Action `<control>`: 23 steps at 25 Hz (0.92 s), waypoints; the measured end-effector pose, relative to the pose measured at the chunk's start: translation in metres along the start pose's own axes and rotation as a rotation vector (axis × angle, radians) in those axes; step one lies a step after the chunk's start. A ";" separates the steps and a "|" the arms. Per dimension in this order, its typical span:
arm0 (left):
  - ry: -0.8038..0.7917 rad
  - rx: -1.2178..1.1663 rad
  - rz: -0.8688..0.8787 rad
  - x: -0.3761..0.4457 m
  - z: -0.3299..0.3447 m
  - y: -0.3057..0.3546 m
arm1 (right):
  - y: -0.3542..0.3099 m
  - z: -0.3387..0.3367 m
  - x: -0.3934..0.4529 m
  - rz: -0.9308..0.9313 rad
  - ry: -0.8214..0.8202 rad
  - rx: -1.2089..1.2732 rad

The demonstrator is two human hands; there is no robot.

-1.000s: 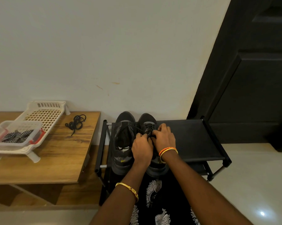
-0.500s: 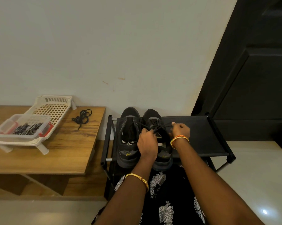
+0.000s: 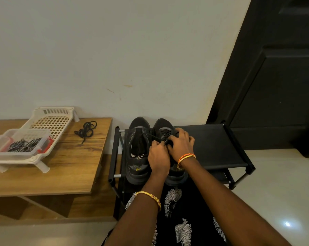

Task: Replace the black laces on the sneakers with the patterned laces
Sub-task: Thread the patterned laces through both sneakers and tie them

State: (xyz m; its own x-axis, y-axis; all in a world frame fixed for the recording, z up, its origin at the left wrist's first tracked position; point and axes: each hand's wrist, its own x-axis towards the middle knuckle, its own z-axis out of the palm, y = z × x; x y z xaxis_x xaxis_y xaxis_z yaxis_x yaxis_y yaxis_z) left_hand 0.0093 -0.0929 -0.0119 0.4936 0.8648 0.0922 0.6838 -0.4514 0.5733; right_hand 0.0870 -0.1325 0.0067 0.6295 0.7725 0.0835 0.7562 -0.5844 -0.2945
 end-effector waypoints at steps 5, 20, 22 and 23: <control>-0.009 0.024 0.009 0.001 0.001 -0.001 | 0.004 -0.001 -0.002 0.069 0.015 0.202; -0.011 0.054 0.020 0.001 0.001 -0.002 | -0.008 -0.031 0.003 0.103 0.002 0.437; -0.023 0.045 0.012 0.001 0.001 -0.002 | -0.009 -0.016 -0.002 0.030 -0.137 0.083; -0.026 0.038 0.011 0.002 0.001 -0.002 | -0.011 -0.013 -0.005 0.031 -0.153 0.021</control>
State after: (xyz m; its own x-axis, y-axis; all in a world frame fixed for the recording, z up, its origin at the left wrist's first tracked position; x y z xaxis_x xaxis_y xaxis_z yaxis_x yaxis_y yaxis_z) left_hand 0.0095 -0.0910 -0.0134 0.5145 0.8541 0.0762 0.6983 -0.4690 0.5407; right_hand 0.0785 -0.1331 0.0221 0.6166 0.7840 -0.0716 0.7318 -0.6044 -0.3149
